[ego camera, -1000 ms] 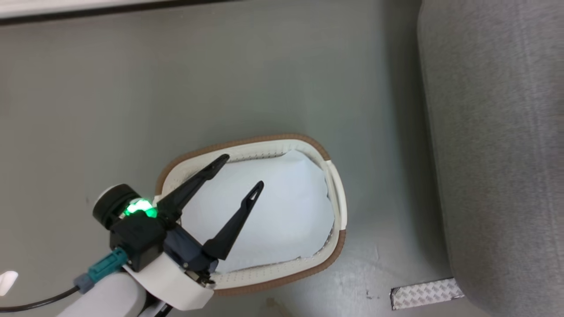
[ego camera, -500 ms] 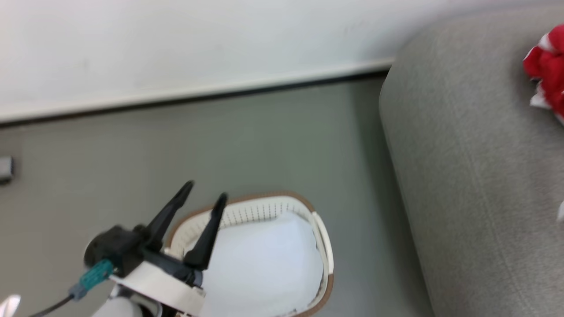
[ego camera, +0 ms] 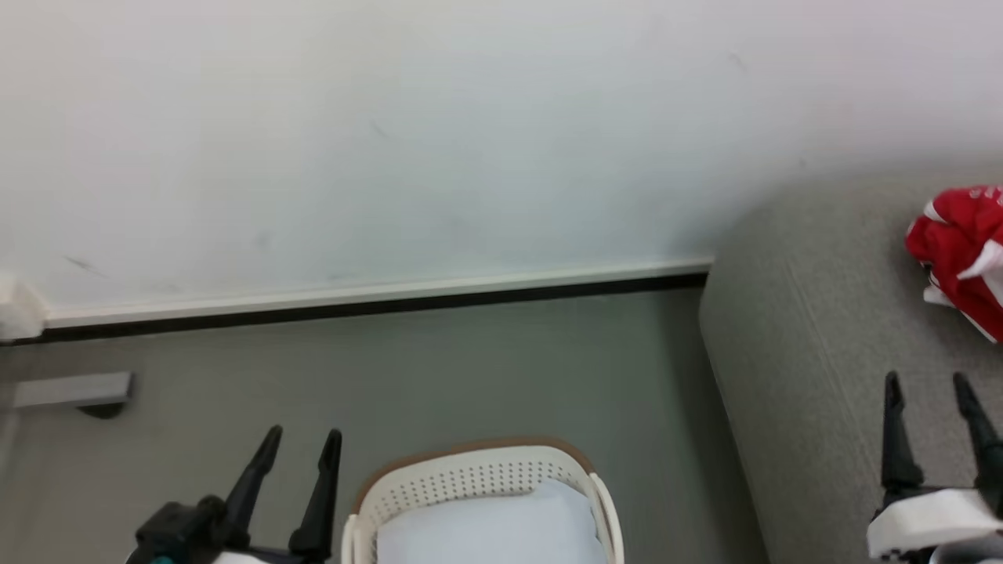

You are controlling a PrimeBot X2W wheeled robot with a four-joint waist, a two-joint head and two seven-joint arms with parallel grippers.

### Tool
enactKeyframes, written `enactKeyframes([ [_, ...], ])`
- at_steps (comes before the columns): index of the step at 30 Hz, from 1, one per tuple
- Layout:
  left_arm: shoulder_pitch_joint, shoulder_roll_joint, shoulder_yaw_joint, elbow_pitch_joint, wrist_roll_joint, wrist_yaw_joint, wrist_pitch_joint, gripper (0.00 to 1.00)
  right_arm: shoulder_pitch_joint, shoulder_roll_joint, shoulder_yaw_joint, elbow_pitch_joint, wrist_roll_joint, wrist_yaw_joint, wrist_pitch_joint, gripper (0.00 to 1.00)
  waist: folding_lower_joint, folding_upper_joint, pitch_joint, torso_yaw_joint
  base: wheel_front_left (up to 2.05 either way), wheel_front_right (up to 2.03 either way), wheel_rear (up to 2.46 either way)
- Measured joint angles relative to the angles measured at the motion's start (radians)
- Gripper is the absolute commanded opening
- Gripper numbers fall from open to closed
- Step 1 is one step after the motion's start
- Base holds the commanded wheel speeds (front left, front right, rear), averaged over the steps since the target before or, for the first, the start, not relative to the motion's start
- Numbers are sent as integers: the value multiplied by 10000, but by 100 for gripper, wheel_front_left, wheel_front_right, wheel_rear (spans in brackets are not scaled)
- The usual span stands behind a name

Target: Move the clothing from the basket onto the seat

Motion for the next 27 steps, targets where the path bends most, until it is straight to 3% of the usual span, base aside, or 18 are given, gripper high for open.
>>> enactKeyframes([
  [5,508,-468,575,537,395,-270,2,100,948,10,1266,-543,1104,0,0,100,0,0,-516,556,0,0,0],
  [11,746,-884,1204,1014,834,-802,2,100,1645,19,2073,-1032,1267,0,0,100,1,0,-835,951,0,0,0],
  [27,693,-1555,2326,1764,1802,-1452,2,100,2148,17,2642,-1189,1177,0,0,100,3,0,-889,587,0,0,0],
])
